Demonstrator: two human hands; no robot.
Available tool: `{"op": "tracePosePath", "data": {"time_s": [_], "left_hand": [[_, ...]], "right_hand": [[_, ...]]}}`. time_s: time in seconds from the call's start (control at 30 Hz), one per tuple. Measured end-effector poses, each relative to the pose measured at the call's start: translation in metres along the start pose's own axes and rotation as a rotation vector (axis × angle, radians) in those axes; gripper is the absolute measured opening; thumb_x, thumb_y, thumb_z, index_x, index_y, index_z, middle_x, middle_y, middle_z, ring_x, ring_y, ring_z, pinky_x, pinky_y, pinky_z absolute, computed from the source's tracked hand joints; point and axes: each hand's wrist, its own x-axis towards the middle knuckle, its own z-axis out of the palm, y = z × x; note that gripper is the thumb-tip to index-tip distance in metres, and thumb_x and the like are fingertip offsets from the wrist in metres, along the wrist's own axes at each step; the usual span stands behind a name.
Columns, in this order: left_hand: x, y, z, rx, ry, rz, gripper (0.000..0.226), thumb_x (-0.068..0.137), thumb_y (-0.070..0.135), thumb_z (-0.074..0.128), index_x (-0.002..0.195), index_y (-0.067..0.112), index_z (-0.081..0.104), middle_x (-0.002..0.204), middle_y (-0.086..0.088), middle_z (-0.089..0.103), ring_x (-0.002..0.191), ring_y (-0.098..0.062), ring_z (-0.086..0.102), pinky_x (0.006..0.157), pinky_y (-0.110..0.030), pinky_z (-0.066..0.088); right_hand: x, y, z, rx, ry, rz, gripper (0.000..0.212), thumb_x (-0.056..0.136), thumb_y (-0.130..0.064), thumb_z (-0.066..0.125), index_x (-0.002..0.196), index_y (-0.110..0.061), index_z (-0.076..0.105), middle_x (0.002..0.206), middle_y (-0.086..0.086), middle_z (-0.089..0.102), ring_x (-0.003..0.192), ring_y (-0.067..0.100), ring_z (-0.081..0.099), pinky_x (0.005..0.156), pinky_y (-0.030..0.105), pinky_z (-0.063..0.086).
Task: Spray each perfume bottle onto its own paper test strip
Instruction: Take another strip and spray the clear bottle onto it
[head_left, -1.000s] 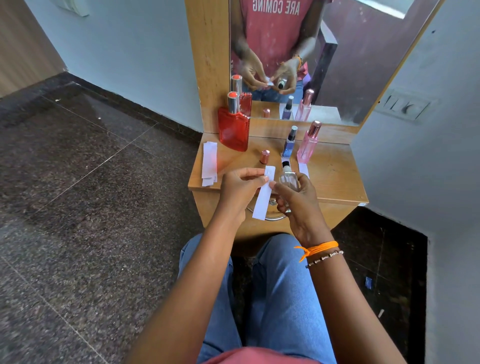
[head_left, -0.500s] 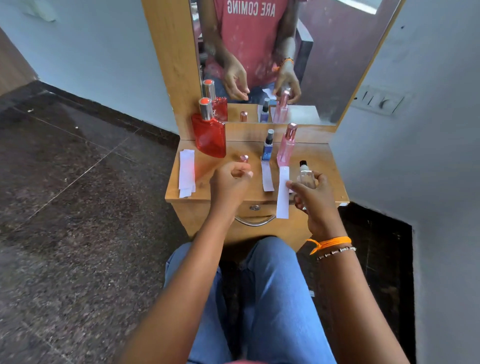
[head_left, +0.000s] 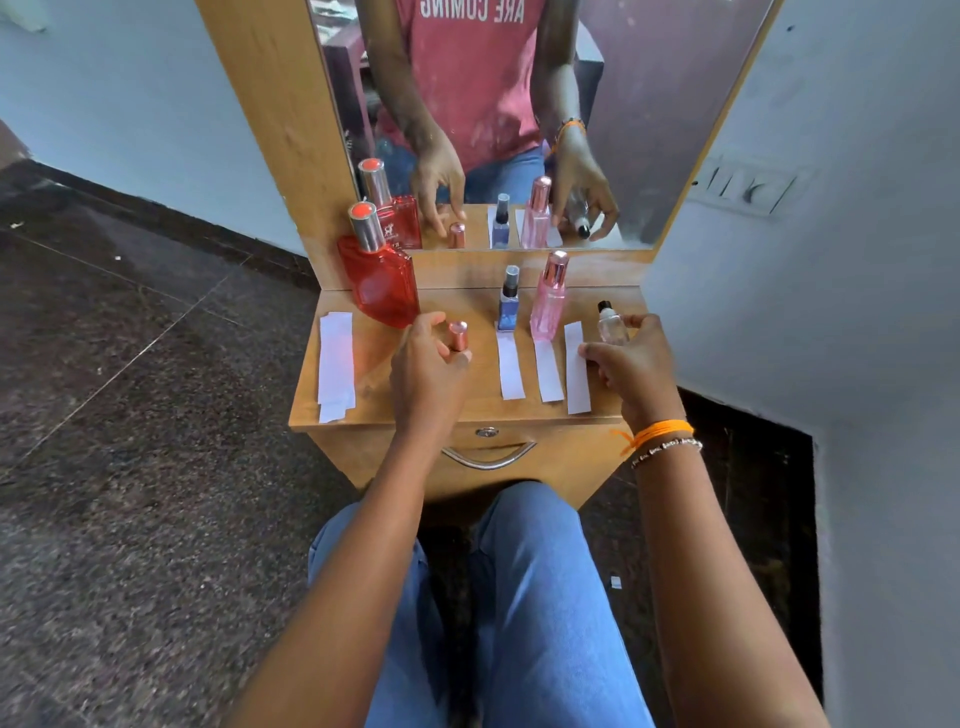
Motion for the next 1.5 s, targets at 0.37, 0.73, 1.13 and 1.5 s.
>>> {"op": "tracePosePath", "data": {"time_s": [0.37,0.73,1.13,1.5], "left_hand": [[0.006,-0.001,0.005,0.056,-0.014,-0.024,0.024,0.082,0.019,0.065,0.106,0.023,0.060,0.087,0.003,0.061,0.083,-0.018,0.058,0.064,-0.028,0.040],[0.005,0.001,0.005,0.072,-0.008,0.019,0.014,0.085,0.016,0.063,0.098,0.019,0.064,0.089,0.004,0.057,0.081,-0.015,0.053,0.063,-0.025,0.036],[-0.018,0.033,-0.014,-0.319,-0.235,-0.074,0.008,0.085,0.022,0.063,0.088,0.019,0.070,0.087,0.011,0.068,0.080,0.003,0.058,0.069,-0.017,0.040],[-0.037,0.051,-0.032,-0.513,-0.464,-0.152,0.006,0.085,0.017,0.064,0.086,0.018,0.070,0.079,0.007,0.068,0.073,0.002,0.062,0.061,-0.009,0.046]], "right_hand": [[0.004,-0.006,0.009,-0.328,0.084,-0.134,0.049,0.080,-0.008,0.067,0.122,-0.007,0.043,0.112,0.013,0.060,0.090,0.023,0.055,0.069,0.028,0.040],[0.003,-0.004,0.015,-0.474,0.119,-0.167,0.046,0.081,-0.007,0.065,0.121,-0.008,0.042,0.111,0.013,0.062,0.084,0.018,0.049,0.068,0.028,0.038],[-0.051,-0.007,0.000,-0.157,0.062,-0.350,0.044,0.081,-0.008,0.069,0.116,-0.009,0.044,0.082,-0.010,0.054,0.073,0.003,0.059,0.064,0.014,0.045],[-0.094,-0.004,0.018,-0.049,-0.243,-0.540,0.064,0.080,0.002,0.064,0.130,-0.025,0.034,0.083,0.003,0.062,0.060,0.014,0.058,0.057,0.030,0.050]]}}
